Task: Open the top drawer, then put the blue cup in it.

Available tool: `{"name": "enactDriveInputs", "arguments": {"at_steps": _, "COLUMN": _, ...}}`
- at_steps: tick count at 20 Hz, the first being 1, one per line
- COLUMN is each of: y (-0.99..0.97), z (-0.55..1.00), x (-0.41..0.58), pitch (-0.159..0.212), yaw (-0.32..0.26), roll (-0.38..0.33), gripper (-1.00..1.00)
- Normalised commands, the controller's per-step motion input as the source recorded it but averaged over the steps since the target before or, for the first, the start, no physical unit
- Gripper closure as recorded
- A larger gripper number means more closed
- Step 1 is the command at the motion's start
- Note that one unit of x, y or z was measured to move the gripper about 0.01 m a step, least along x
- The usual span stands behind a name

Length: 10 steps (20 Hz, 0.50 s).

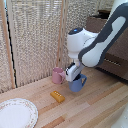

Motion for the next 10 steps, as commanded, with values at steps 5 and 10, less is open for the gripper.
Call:
{"name": "enactDriveInputs", "arguments": {"at_steps": 5, "y": 0.13, "z": 0.73, "x": 0.083, "pitch": -0.001, "yaw": -0.298, "roll": -0.038, "gripper": 1.0}}
{"name": "enactDriveInputs", "arguments": {"at_steps": 10, "y": 0.03, "z": 0.73, "x": 0.01, "pitch": 0.0, "yaw": -0.331, "roll": -0.042, "gripper": 1.0}}
